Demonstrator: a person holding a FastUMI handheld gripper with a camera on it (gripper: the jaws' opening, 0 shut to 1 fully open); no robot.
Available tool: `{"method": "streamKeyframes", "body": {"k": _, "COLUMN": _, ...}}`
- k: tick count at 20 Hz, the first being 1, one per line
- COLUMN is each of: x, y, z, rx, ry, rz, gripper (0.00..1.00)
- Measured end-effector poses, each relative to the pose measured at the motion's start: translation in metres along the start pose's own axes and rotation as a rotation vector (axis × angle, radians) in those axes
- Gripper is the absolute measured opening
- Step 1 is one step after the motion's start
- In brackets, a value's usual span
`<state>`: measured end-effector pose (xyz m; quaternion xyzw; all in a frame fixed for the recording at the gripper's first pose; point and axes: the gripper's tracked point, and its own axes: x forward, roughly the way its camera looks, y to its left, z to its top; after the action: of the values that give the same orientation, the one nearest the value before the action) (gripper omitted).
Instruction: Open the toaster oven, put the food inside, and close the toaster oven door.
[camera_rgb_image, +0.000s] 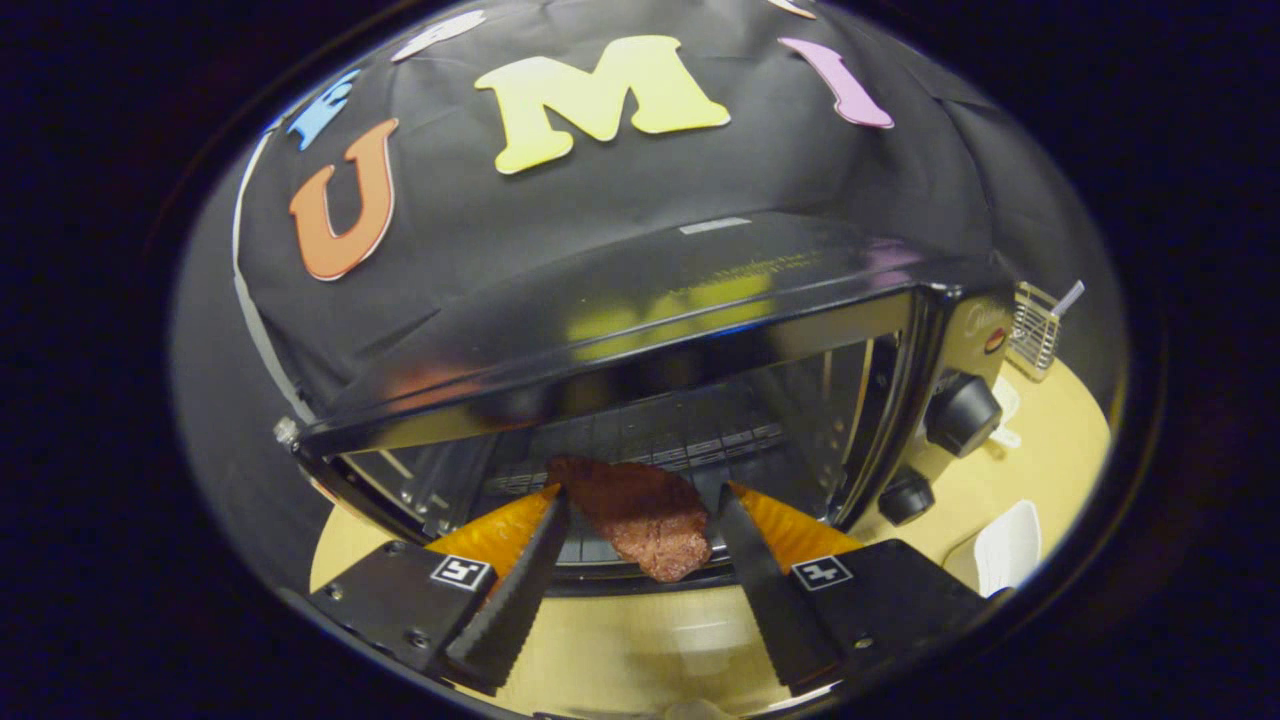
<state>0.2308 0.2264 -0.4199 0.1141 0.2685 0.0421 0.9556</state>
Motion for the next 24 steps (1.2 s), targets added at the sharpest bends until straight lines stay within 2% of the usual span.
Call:
{"method": "streamKeyframes", "body": {"k": 6, "x": -0.044, "y": 0.009, "z": 0.002, "rx": -0.044, "ry": 0.011, "rz": 0.042, "gripper": 0.96}}
{"method": "streamKeyframes", "body": {"k": 14, "x": -0.124, "y": -0.008, "z": 0.006, "rx": -0.181, "ry": 0.018, "rz": 0.063, "gripper": 0.96}}
{"method": "streamKeyframes", "body": {"k": 20, "x": -0.166, "y": -0.038, "z": -0.027, "rx": -0.239, "ry": 0.061, "rz": 0.045, "gripper": 0.96}}
{"method": "streamKeyframes", "body": {"k": 24, "x": -0.181, "y": -0.053, "z": -0.066, "rx": -0.253, "ry": 0.103, "rz": 0.039, "gripper": 0.96}}
